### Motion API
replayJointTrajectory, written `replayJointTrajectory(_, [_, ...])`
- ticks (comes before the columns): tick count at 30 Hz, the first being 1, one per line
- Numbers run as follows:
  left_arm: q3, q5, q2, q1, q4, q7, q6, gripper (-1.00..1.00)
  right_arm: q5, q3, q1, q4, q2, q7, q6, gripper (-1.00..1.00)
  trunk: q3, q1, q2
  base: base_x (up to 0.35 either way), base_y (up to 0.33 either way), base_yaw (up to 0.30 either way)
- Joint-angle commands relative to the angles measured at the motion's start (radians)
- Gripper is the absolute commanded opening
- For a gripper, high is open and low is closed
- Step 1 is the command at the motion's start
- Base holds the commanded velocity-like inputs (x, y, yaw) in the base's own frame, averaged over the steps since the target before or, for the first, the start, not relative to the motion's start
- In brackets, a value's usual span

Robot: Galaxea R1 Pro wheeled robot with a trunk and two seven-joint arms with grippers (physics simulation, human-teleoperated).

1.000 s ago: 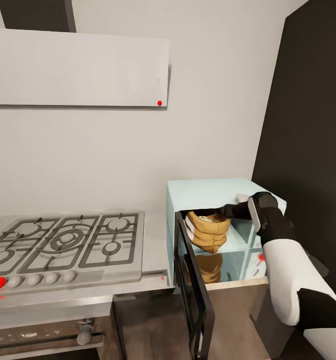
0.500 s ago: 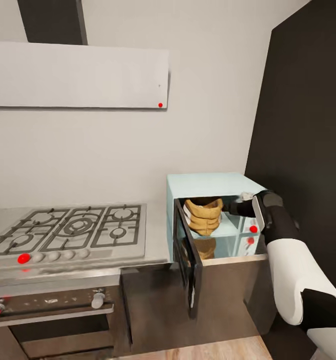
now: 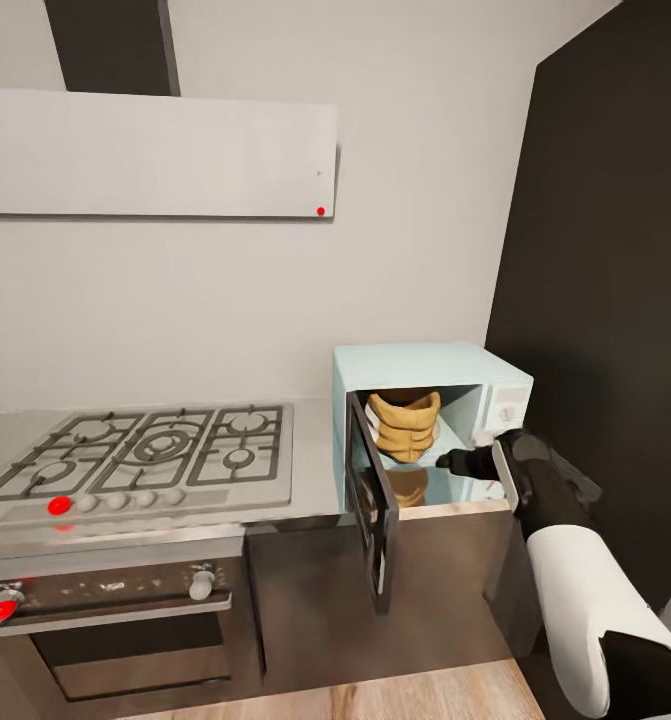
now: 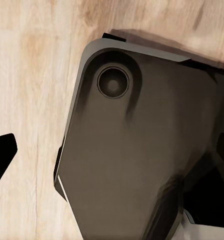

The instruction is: In the kitchen, take the popcorn bag from the countertop, put it into the microwave, and heat it until the popcorn is cooked so the cooked popcorn ends up inside the bag.

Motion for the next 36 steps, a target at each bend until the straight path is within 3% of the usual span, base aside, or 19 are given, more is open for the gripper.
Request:
replayJointTrajectory(1, [0.007, -0.001, 0.000, 0.000, -0.002, 0.001, -0.001, 1.00, 0.010, -0.002, 0.006, -0.001, 0.001, 0.010, -0.024, 1.00, -0.001, 0.000, -0.001, 0.000, 0.000, 0.000])
replayJointTrajectory(5, [0.007, -0.001, 0.001, 0.000, -0.002, 0.001, -0.001, 1.00, 0.007, -0.002, 0.024, -0.001, 0.003, 0.027, -0.098, 1.00, -0.001, 0.000, -0.001, 0.000, 0.000, 0.000])
replayJointTrajectory(6, [0.007, -0.001, 0.001, 0.000, -0.002, 0.001, -0.001, 1.00, 0.007, -0.002, 0.026, -0.001, 0.003, 0.061, -0.125, 1.00, -0.001, 0.000, -0.001, 0.000, 0.000, 0.000])
replayJointTrajectory(7, [0.007, 0.000, 0.001, 0.000, -0.002, 0.001, -0.001, 1.00, 0.010, -0.002, 0.028, -0.001, 0.003, 0.160, -0.219, 1.00, -0.001, 0.000, -0.001, 0.000, 0.000, 0.000])
replayJointTrajectory(9, [0.007, 0.000, 0.001, 0.000, -0.002, 0.001, -0.001, 1.00, 0.011, -0.002, 0.028, -0.001, 0.005, 0.178, -0.266, 1.00, -0.001, 0.000, -0.001, 0.000, 0.000, 0.000])
replayJointTrajectory(13, [0.007, 0.000, 0.001, 0.000, -0.002, 0.001, -0.001, 1.00, 0.013, -0.002, 0.029, -0.001, 0.030, 0.186, -0.330, 1.00, -0.001, 0.000, -0.001, 0.000, 0.000, 0.000])
replayJointTrajectory(14, [0.007, 0.000, 0.001, 0.000, -0.002, 0.001, -0.001, 1.00, 0.013, -0.002, 0.030, 0.003, 0.035, 0.187, -0.369, 1.00, -0.001, 0.000, -0.001, 0.000, 0.000, 0.000])
replayJointTrajectory(16, [0.007, 0.000, 0.001, 0.000, -0.002, 0.001, -0.001, 1.00, 0.019, -0.002, 0.056, 0.035, 0.052, 0.184, -0.520, 1.00, -0.001, 0.000, -0.001, 0.000, 0.000, 0.000])
replayJointTrajectory(23, [0.007, 0.001, 0.001, 0.000, -0.002, 0.001, -0.001, 1.00, 0.030, -0.002, 0.075, 0.133, 0.058, 0.174, -0.642, 1.00, -0.001, 0.000, -0.001, 0.000, 0.000, 0.000])
replayJointTrajectory(25, [0.008, 0.001, 0.001, 0.000, -0.002, 0.001, -0.001, 1.00, 0.028, -0.002, 0.076, 0.205, 0.058, 0.172, -0.742, 1.00, -0.001, 0.000, -0.001, 0.000, 0.000, 0.000])
replayJointTrajectory(29, [0.008, 0.001, 0.001, 0.000, -0.002, 0.001, -0.002, 1.00, 0.020, -0.003, 0.076, 0.272, 0.059, 0.171, -0.863, 1.00, -0.001, 0.000, -0.001, 0.000, 0.000, 0.000])
replayJointTrajectory(36, [0.008, 0.000, 0.001, 0.000, -0.002, 0.001, -0.002, 1.00, 0.009, -0.008, 0.076, 0.317, 0.060, 0.172, -1.020, 1.00, -0.001, 0.000, -0.001, 0.000, 0.000, 0.000])
